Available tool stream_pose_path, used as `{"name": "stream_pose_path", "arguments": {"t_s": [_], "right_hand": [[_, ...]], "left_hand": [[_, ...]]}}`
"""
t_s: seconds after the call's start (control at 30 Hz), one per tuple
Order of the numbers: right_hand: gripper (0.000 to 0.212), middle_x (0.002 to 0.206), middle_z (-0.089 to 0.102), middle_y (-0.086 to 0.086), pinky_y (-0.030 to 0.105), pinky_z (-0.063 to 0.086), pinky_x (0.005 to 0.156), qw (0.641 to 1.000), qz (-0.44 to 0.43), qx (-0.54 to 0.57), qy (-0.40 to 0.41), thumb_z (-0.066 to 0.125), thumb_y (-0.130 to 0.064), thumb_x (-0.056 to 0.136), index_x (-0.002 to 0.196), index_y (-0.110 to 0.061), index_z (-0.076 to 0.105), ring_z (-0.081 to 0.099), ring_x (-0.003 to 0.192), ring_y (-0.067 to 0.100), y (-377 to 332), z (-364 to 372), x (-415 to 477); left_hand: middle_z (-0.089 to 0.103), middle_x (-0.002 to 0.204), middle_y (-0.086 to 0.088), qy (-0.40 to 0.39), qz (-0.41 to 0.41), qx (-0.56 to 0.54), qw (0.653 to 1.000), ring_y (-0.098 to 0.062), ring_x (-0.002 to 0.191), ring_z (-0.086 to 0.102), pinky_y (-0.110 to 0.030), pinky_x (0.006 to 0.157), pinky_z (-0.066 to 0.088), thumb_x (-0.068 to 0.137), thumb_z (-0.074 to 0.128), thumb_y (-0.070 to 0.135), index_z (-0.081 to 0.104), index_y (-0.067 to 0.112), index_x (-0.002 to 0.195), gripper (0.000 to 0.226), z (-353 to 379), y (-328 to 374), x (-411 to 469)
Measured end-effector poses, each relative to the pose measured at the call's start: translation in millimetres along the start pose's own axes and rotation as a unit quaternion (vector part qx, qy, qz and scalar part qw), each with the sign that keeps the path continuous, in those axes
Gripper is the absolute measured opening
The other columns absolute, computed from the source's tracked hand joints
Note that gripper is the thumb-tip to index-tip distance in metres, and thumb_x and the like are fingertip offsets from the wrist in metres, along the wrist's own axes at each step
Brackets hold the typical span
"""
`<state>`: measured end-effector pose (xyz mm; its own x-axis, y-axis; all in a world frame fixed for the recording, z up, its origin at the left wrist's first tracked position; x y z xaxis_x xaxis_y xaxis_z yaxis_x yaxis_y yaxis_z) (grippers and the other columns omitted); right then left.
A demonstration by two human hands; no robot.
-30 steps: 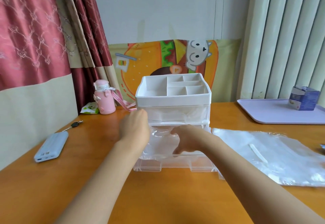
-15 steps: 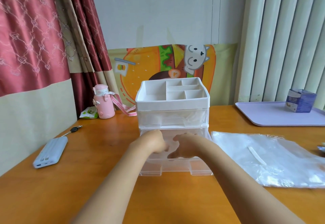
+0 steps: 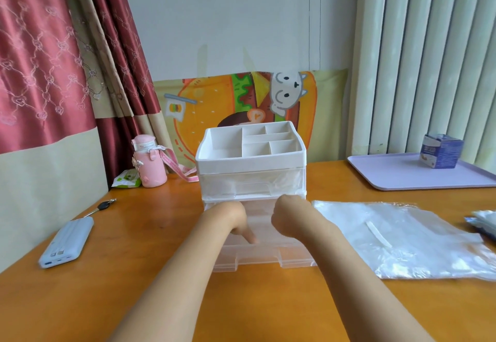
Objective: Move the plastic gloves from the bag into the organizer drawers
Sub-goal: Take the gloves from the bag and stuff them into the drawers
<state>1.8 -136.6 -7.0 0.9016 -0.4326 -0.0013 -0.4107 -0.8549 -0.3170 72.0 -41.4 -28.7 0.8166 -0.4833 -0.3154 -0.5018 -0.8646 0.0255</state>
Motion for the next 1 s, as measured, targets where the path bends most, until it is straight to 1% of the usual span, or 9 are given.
{"name": "stream_pose_path", "arguments": {"t_s": [0.1,0.23,0.3,0.37,0.47,0.57,0.67,0.8,1.0], "right_hand": [[0.018,0.101,0.064,0.006,0.030,0.049,0.071,0.994,-0.015,0.009,0.107,0.048,-0.017,0.092,0.101,-0.009,0.062,0.058,0.087,0.026,8.0,-32.5,-10.7],[0.022,0.078,0.069,-0.003,0.026,0.050,0.059,0.985,-0.068,0.052,0.149,0.052,-0.035,0.094,0.096,-0.020,0.068,0.065,0.065,0.011,37.6,-68.1,-36.4],[0.026,0.053,0.060,-0.005,0.022,0.038,0.047,0.986,-0.073,0.059,0.140,0.053,-0.041,0.094,0.085,-0.022,0.069,0.051,0.040,0.004,62.8,-76.1,-49.0],[0.035,0.042,0.046,-0.006,0.024,0.030,0.043,0.987,-0.044,0.056,0.143,0.055,-0.045,0.092,0.074,-0.020,0.071,0.038,0.036,0.010,97.9,-82.2,-54.2],[0.036,0.043,0.048,-0.005,0.026,0.031,0.044,0.986,0.004,0.053,0.157,0.058,-0.045,0.090,0.065,-0.022,0.068,0.040,0.038,0.012,160.9,-87.4,-52.0],[0.029,0.056,0.062,-0.002,0.026,0.041,0.050,0.977,0.053,0.082,0.191,0.062,-0.037,0.089,0.067,-0.018,0.065,0.057,0.051,0.014,226.2,-91.3,-49.0],[0.010,0.089,0.070,0.006,0.029,0.043,0.064,0.959,0.140,0.115,0.218,0.062,-0.024,0.089,0.087,-0.016,0.069,0.063,0.086,0.026,295.8,-81.6,-48.5],[0.048,0.129,0.060,0.009,0.029,0.042,0.086,0.960,0.180,0.113,0.179,0.049,0.006,0.083,0.124,-0.015,0.061,0.055,0.117,0.027,349.6,-54.0,-42.4],[0.053,0.129,0.058,0.009,0.019,0.033,0.059,0.972,0.176,0.072,0.138,0.045,0.003,0.087,0.133,-0.022,0.052,0.057,0.101,0.023,366.5,-39.8,-41.1]], "left_hand": [[0.063,0.120,-0.012,0.029,-0.007,-0.019,0.999,-0.026,0.106,0.062,-0.031,0.083,0.047,0.083,0.069,0.048,0.060,0.005,0.113,0.054,-7.4,1.0,-4.9],[0.057,0.068,-0.006,0.173,0.039,-0.110,0.978,-0.017,0.057,0.051,-0.026,0.049,0.035,0.087,0.065,0.043,0.053,0.009,0.066,0.042,-35.8,16.8,-42.7],[0.062,0.069,-0.005,0.281,0.100,-0.166,0.940,-0.018,0.059,0.054,-0.028,0.054,0.040,0.089,0.062,0.041,0.061,0.008,0.069,0.038,-53.7,39.7,-76.9],[0.058,0.062,-0.003,0.354,0.171,-0.208,0.896,-0.021,0.064,0.056,-0.031,0.061,0.044,0.091,0.058,0.041,0.059,0.009,0.064,0.042,-64.1,69.2,-105.8],[0.047,0.053,0.000,0.352,0.256,-0.246,0.866,-0.022,0.062,0.052,-0.032,0.061,0.040,0.092,0.057,0.041,0.050,0.011,0.057,0.046,-56.8,119.7,-118.8],[0.057,0.063,-0.001,0.306,0.312,-0.262,0.861,-0.021,0.072,0.055,-0.031,0.069,0.043,0.092,0.057,0.040,0.055,0.011,0.063,0.041,-38.8,169.4,-118.3],[0.068,0.089,-0.002,0.231,0.348,-0.263,0.870,-0.017,0.084,0.057,-0.030,0.079,0.044,0.093,0.057,0.037,0.065,0.010,0.080,0.031,-13.2,219.0,-110.1],[0.060,0.123,-0.003,0.165,0.350,-0.242,0.890,-0.016,0.104,0.055,-0.024,0.087,0.040,0.094,0.055,0.034,0.064,0.012,0.114,0.031,19.8,259.4,-81.1],[0.032,0.153,-0.009,0.101,0.303,-0.186,0.929,-0.025,0.143,0.024,-0.038,0.114,0.022,0.098,0.046,0.038,0.036,0.008,0.145,0.056,69.5,286.4,-23.7]]}}
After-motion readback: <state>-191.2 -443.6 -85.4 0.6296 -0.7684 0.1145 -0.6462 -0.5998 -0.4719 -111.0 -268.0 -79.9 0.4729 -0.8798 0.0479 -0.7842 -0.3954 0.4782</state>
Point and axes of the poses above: each hand's wrist, its own x-axis towards the middle knuckle, its own z-axis out of the palm, y = z × x, the point moved 10 cm from there along x, towards the middle knuckle
